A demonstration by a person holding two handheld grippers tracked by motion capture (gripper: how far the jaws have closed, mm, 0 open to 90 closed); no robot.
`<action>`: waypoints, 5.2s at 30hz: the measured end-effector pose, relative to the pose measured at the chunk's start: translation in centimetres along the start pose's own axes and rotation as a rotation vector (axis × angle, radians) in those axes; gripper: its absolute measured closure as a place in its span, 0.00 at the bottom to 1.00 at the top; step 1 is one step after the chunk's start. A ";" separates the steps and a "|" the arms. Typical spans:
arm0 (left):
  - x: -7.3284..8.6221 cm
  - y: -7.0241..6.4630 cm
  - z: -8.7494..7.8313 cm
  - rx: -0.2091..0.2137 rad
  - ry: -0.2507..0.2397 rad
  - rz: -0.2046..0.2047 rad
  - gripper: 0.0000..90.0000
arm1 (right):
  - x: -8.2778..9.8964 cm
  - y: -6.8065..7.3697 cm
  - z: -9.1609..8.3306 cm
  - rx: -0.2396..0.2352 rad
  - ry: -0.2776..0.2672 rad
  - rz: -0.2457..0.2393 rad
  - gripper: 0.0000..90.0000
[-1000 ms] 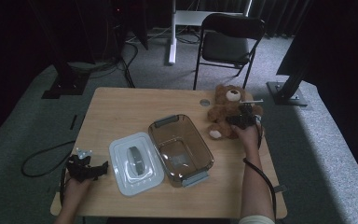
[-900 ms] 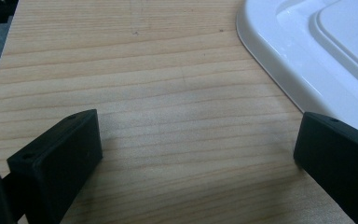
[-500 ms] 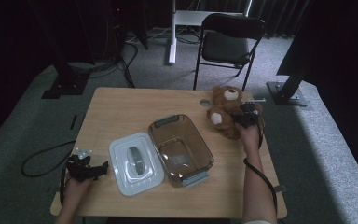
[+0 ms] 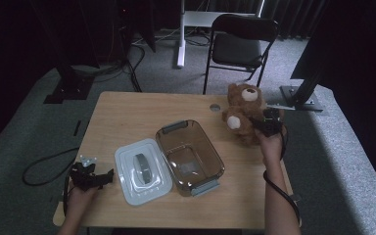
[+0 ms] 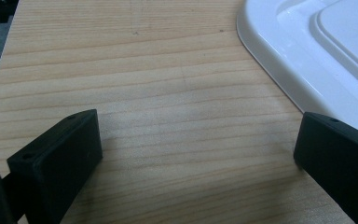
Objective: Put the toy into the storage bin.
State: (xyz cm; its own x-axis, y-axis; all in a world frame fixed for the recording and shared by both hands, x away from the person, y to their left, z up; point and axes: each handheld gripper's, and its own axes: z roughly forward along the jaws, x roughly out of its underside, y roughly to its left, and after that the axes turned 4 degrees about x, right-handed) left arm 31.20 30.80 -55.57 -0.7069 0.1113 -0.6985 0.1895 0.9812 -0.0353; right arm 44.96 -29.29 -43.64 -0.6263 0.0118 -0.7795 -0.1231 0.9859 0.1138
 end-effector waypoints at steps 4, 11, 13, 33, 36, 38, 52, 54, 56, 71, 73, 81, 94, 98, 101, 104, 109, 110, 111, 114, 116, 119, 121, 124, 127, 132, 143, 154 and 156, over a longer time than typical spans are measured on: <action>-0.1 -0.1 0.1 -0.005 -0.001 -0.006 0.02 | -0.6 0.5 -2.5 -0.020 -0.043 -0.012 0.73; -0.1 -0.1 0.1 -0.004 -0.001 -0.004 0.02 | -1.8 2.0 -6.7 -0.071 -0.135 -0.043 0.73; -0.1 -0.1 0.1 -0.004 -0.003 -0.006 0.02 | -2.1 2.7 -7.7 -0.096 -0.151 -0.055 0.73; -0.1 -0.1 0.1 -0.003 0.000 -0.004 0.02 | -0.3 13.2 -14.3 -0.289 -0.258 -0.263 0.73; -0.1 -0.1 0.1 -0.003 0.002 -0.003 0.02 | 0.5 14.8 -14.8 -0.329 -0.254 -0.288 0.73; -0.1 -0.1 0.1 -0.003 0.000 -0.005 0.02 | 0.9 15.5 -14.9 -0.346 -0.248 -0.308 0.73; -0.1 -0.1 0.1 -0.003 0.000 -0.005 0.02 | 6.2 18.4 -10.3 -0.346 -0.077 -0.367 0.71; -0.1 -0.1 0.1 -0.003 0.002 -0.004 0.02 | 6.2 18.4 -10.3 -0.346 -0.077 -0.367 0.71; -0.1 -0.1 0.1 -0.003 0.001 -0.005 0.02 | 8.0 18.3 -8.6 -0.342 -0.022 -0.387 0.69; 0.0 -0.1 0.0 -0.002 0.000 -0.003 0.02 | 8.5 18.0 -8.6 -0.383 0.012 -0.357 0.37; 0.0 -0.1 0.0 -0.002 -0.001 -0.003 0.02 | 8.1 17.9 -8.9 -0.398 0.015 -0.344 0.33; 0.0 -0.1 0.0 -0.001 0.000 -0.003 0.02 | 6.7 17.8 -10.7 -0.402 -0.036 -0.335 0.30; 0.0 -0.1 0.0 -0.002 -0.001 0.000 0.02 | 1.8 17.2 -12.1 -0.418 -0.123 -0.252 0.28; 0.0 -0.1 0.0 -0.001 -0.001 -0.002 0.02 | 0.2 18.1 -11.5 -0.443 -0.120 -0.251 0.29; 0.0 -0.1 0.0 -0.002 -0.001 -0.002 0.02 | -0.9 19.2 -11.0 -0.454 -0.123 -0.252 0.29; 0.0 -0.1 0.0 -0.002 -0.001 -0.002 0.02 | -2.1 20.5 -10.5 -0.442 -0.130 -0.259 0.24; 0.0 0.0 0.0 0.001 -0.001 0.001 0.02 | -3.6 22.0 -9.0 -0.428 -0.130 -0.239 0.21; 0.1 0.0 0.0 0.001 -0.001 0.001 0.02 | -3.7 22.2 -8.6 -0.427 -0.125 -0.244 0.21; 0.0 0.0 0.0 0.002 -0.001 0.001 0.02 | -3.8 22.4 -8.2 -0.416 -0.119 -0.252 0.21; 0.1 0.0 0.0 0.001 -0.001 0.001 0.02 | -3.8 22.7 -7.2 -0.410 -0.094 -0.250 0.20; 0.1 0.0 0.0 0.002 -0.001 0.001 0.02 | -3.5 22.7 -6.6 -0.434 -0.077 -0.255 0.17; 0.1 0.0 0.0 0.001 -0.001 0.001 0.02 | -2.9 22.8 -5.7 -0.415 -0.050 -0.268 0.20; 0.1 0.0 0.0 0.001 -0.002 0.001 0.02 | -2.6 22.9 -5.0 -0.402 -0.023 -0.269 0.21; 0.1 0.0 0.0 0.001 -0.002 0.002 0.02 | -1.8 22.9 -3.8 -0.400 0.019 -0.272 0.21; 0.1 0.0 0.0 0.001 -0.003 0.001 0.02 | -1.2 22.6 -3.3 -0.411 0.027 -0.260 0.23; 0.1 0.0 0.0 0.001 -0.002 0.002 0.02 | -0.6 22.6 -3.3 -0.412 0.035 -0.293 0.24; 0.1 0.0 0.0 0.001 -0.001 0.002 0.02 | 1.9 23.9 -2.8 -0.374 0.077 -0.356 0.28; 0.1 0.0 0.0 0.001 -0.002 0.002 0.02 | 3.2 24.8 0.2 -0.359 0.274 -0.420 0.31; 0.1 0.0 -0.1 0.001 -0.001 0.003 0.02 | 3.5 25.4 1.4 -0.351 0.344 -0.468 0.31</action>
State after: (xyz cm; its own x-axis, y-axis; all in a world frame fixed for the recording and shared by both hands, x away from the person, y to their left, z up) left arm 31.12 30.77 -55.57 -0.7059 0.1138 -0.6991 0.1918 0.9808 -0.0340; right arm 40.68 -3.94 -44.34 -0.6481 -0.5145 -0.5615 -0.6473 0.7606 0.0502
